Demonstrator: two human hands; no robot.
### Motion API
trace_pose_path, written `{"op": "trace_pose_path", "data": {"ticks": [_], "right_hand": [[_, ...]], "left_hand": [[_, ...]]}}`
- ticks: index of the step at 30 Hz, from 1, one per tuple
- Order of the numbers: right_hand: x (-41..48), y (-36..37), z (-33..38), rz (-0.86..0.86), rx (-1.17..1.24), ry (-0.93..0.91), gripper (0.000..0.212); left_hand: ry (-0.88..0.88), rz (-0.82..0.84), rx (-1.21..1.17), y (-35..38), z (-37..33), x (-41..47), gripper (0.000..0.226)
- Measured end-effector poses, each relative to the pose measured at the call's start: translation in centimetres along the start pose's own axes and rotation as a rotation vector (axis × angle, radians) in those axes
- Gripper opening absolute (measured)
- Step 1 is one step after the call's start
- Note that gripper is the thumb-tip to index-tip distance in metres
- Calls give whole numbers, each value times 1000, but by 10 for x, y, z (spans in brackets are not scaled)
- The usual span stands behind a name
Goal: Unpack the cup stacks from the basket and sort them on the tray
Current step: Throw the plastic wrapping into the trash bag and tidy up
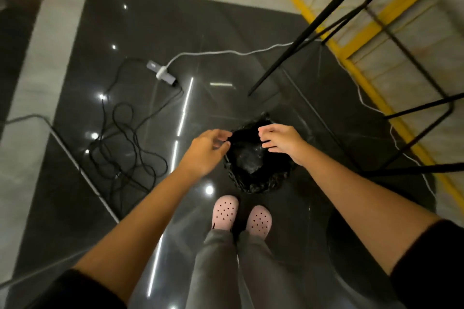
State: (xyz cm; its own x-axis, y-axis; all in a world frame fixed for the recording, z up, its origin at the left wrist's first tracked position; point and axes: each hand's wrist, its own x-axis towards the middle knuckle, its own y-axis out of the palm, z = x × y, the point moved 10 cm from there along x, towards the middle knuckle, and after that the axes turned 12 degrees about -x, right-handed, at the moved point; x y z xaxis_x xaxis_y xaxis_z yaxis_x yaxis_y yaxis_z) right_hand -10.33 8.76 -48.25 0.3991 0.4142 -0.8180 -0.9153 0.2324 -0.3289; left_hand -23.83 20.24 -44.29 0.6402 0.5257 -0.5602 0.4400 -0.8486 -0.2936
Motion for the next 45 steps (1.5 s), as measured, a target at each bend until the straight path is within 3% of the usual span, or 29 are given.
{"op": "trace_pose_path", "data": {"ticks": [8, 17, 29, 42, 45], "right_hand": [[-171, -80, 75, -45, 232, -216, 23], [-357, -185, 84, -329, 308, -471, 18], [-549, -286, -33, -819, 416, -508, 18], [-682, -390, -233, -1018, 460, -497, 23], [-705, -403, -272, -1062, 468, -461, 24]], "left_hand": [[230, 21, -124, -31, -158, -98, 16], [582, 264, -5, -3, -333, -187, 19], [892, 680, 113, 156, -467, -303, 14], [948, 818, 33, 383, -526, -409, 7], [951, 855, 45, 428, -532, -432, 22]]}}
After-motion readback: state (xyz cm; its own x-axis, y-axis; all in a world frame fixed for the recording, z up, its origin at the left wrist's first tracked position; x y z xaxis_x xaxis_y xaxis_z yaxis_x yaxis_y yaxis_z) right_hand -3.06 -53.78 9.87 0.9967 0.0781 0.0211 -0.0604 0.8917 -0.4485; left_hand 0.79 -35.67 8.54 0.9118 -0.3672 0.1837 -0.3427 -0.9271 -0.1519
